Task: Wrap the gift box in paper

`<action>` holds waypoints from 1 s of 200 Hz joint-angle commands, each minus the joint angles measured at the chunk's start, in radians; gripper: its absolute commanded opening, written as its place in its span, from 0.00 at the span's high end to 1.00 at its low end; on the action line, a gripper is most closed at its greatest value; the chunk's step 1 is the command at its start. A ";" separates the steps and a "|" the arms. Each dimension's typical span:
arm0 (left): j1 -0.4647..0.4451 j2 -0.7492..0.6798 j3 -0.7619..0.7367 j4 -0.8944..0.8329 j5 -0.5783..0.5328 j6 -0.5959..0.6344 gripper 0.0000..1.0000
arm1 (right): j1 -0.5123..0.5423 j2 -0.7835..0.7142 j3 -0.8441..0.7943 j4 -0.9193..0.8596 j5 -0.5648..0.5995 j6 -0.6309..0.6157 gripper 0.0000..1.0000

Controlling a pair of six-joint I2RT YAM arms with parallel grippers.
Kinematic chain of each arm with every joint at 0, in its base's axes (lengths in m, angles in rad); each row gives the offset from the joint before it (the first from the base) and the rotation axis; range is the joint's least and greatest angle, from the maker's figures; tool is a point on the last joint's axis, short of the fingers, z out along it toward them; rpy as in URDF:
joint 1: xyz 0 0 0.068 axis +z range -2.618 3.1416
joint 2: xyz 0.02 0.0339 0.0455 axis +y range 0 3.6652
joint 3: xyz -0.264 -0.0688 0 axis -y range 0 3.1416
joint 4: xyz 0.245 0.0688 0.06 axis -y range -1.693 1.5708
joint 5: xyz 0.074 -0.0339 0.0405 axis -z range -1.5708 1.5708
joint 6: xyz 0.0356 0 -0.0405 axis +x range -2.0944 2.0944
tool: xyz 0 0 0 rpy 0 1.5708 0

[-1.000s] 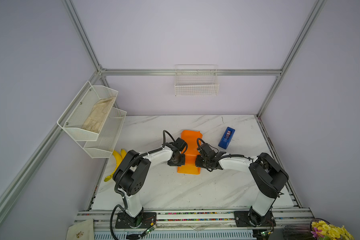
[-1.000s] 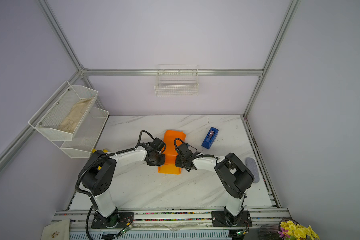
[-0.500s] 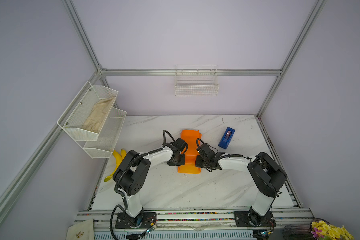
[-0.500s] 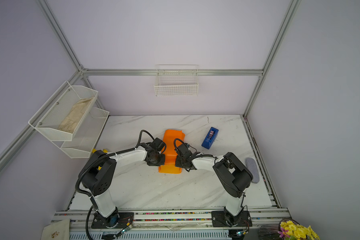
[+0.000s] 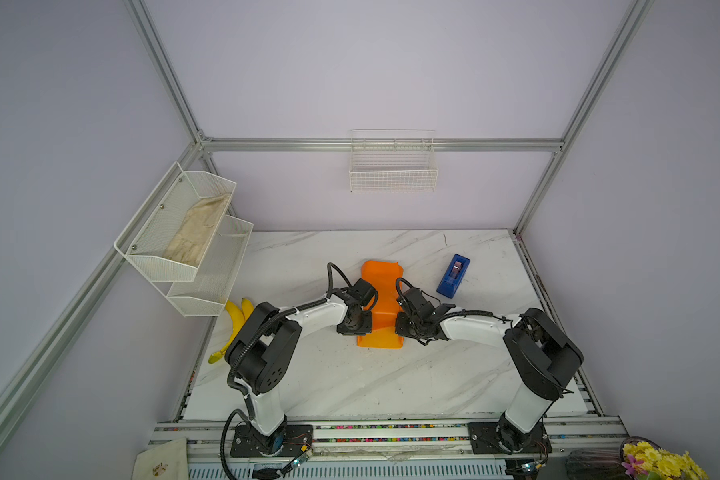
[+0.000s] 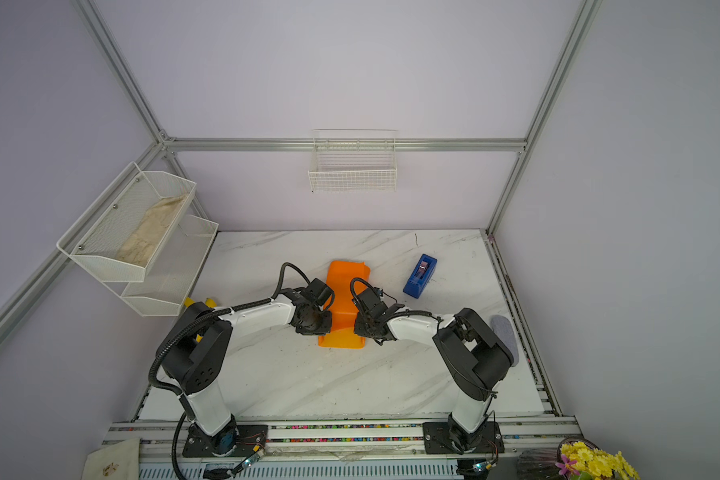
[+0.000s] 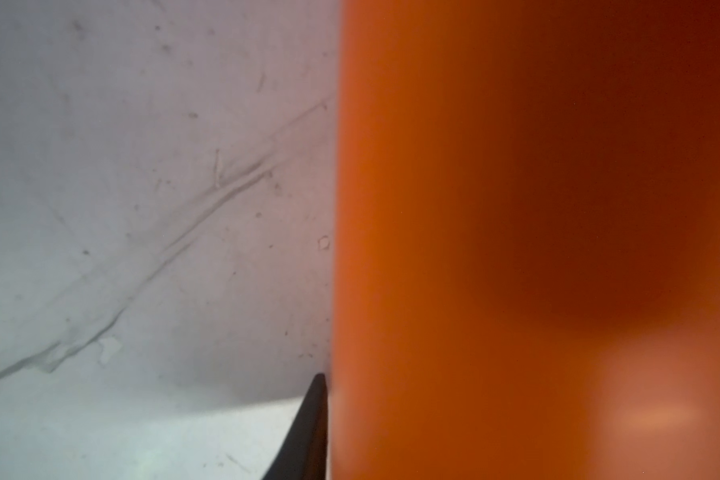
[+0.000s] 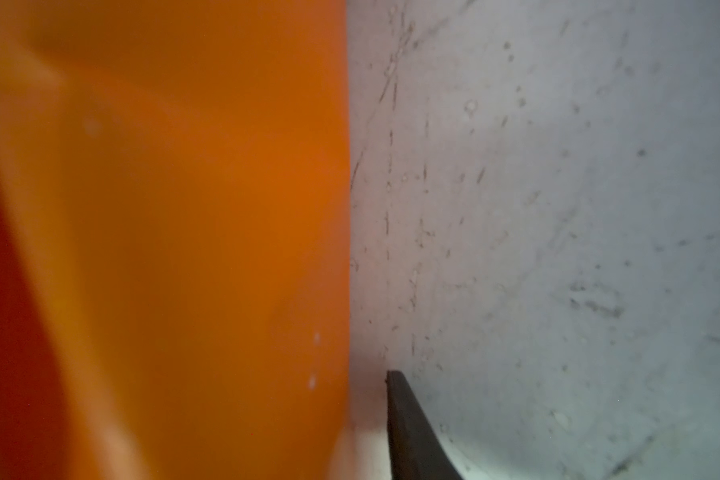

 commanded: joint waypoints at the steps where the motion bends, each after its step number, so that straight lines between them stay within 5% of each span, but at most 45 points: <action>1: -0.004 -0.062 -0.051 -0.015 0.037 -0.024 0.79 | 0.003 -0.046 -0.029 -0.041 -0.030 0.021 0.72; 17: -0.006 -0.068 -0.063 -0.015 0.049 -0.031 0.83 | 0.006 -0.051 -0.036 -0.042 -0.042 0.021 0.75; 34: -0.011 -0.068 -0.071 -0.015 0.044 -0.034 0.94 | 0.010 -0.048 -0.038 -0.042 -0.047 0.022 1.00; 42: -0.011 -0.065 -0.071 -0.015 0.043 -0.034 1.00 | 0.011 -0.043 -0.039 -0.045 -0.041 0.025 1.00; 82: -0.014 -0.073 -0.072 -0.018 0.039 -0.036 0.99 | 0.012 -0.078 -0.045 -0.069 -0.021 0.041 1.00; 98: -0.014 -0.082 -0.073 -0.025 0.035 -0.038 0.92 | 0.012 -0.109 -0.027 -0.124 0.000 0.034 0.69; 133: -0.014 -0.088 -0.065 -0.036 0.015 -0.026 0.92 | 0.010 -0.205 0.047 -0.273 0.070 -0.028 0.60; 148: -0.012 -0.078 -0.061 -0.036 0.013 -0.017 0.94 | 0.011 -0.250 0.091 -0.283 0.094 -0.174 0.58; 168: -0.012 -0.072 -0.057 -0.028 0.019 -0.010 0.95 | 0.011 -0.286 0.109 -0.178 -0.011 -0.426 0.55; 200: -0.008 -0.080 -0.066 -0.007 0.032 0.004 0.95 | 0.011 -0.197 0.201 -0.159 -0.090 -0.872 0.51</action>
